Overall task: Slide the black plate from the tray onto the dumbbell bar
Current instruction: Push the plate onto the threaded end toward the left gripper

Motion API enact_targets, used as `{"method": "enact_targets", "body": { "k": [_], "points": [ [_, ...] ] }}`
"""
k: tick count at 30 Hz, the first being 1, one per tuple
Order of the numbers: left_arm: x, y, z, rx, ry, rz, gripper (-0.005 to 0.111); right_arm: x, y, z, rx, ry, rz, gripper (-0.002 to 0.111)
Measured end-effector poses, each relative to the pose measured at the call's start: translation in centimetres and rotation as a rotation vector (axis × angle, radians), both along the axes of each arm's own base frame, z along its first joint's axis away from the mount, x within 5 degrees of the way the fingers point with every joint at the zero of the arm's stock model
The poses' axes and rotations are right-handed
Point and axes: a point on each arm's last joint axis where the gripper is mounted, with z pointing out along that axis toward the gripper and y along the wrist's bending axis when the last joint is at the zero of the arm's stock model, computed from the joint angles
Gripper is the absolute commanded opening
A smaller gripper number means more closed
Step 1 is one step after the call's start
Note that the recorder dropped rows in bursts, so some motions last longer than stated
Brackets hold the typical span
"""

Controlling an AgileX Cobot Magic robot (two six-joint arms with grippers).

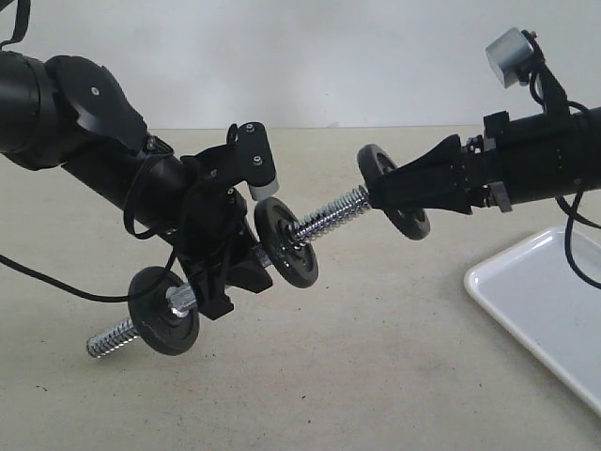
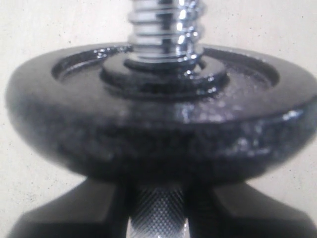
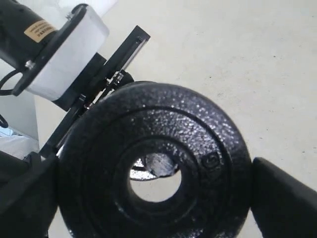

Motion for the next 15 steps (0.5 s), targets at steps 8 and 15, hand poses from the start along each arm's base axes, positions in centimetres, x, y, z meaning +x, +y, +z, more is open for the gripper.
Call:
{"method": "enact_targets", "body": {
  "k": [8,15],
  "points": [
    [0.02,-0.07,0.07,-0.014,-0.002,-0.004,0.004,0.11,0.03,0.14,0.015,-0.008,-0.01,0.0],
    [-0.05,-0.2,0.11,-0.023,0.001,-0.008,0.004,0.22,0.05,0.19,0.024,-0.023,-0.015,0.0]
  ]
}}
